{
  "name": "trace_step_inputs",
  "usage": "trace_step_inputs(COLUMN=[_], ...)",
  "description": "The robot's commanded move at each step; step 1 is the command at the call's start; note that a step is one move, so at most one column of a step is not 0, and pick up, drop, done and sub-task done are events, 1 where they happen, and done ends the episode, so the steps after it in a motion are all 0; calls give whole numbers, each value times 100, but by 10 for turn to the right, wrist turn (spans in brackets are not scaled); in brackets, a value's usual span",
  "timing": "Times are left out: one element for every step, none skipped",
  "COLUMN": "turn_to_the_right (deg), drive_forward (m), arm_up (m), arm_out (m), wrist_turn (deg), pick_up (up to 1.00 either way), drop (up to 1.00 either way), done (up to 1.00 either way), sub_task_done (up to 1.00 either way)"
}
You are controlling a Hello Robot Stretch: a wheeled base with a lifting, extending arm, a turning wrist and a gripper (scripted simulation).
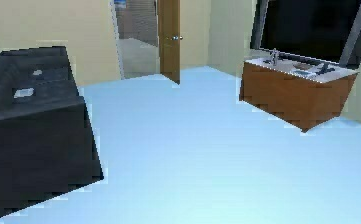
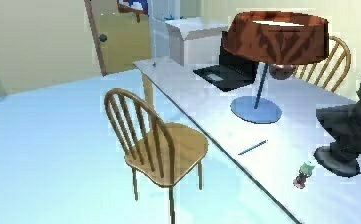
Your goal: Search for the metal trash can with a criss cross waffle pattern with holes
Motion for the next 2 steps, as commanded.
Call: trace_step_inputs(turn_to_the_right=[-30, 0], drive_forward=[0, 30], arm_up=[0, 0], arm_out=[0, 0], wrist_turn=[0, 0], pick_up=[0, 0], drop=[0, 0], done=[0, 0], sub_task_done=[0, 0])
